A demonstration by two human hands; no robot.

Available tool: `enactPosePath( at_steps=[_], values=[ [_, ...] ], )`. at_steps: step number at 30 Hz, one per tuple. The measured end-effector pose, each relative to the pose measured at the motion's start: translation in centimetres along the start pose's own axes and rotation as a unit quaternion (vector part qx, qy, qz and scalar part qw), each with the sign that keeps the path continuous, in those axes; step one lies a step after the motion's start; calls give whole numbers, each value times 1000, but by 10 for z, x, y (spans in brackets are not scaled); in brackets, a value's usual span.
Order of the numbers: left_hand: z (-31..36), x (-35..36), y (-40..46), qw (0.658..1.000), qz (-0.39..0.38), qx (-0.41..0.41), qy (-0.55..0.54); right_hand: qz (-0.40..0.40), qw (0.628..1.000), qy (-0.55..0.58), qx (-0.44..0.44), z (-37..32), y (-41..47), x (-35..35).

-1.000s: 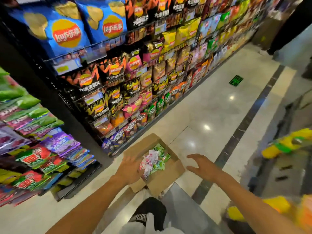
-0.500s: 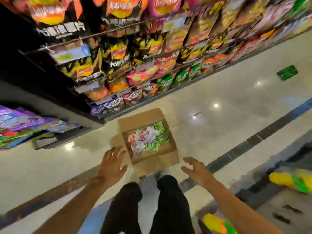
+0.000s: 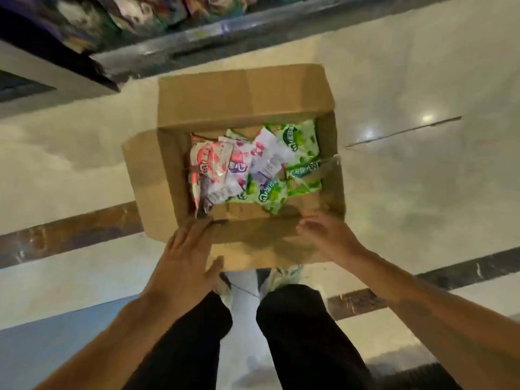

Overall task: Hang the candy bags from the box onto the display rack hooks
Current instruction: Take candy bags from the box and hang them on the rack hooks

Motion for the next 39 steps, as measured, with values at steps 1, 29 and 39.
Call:
enactPosePath(
  at_steps=[1, 29, 39],
  values=[
    [-1, 20, 13, 1000, -7, 5, -6, -5, 1000, -11, -7, 10, 25, 4],
    [-12, 49, 73, 984, -48, -14, -173, 140, 978, 154, -8, 4, 105, 34],
    [15, 36, 75, 908, -48, -58, -411, -10, 982, 167, -86, -50, 13, 70]
  ],
)
Point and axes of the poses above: each hand's wrist, its own y-axis towards the middle knuckle, its own x-axis out of the palm, z = x × y, the point moved 2 cm from there along y, towards the middle knuckle, and after that the axes turned 4 degrees about y, right-handed, at the moved point
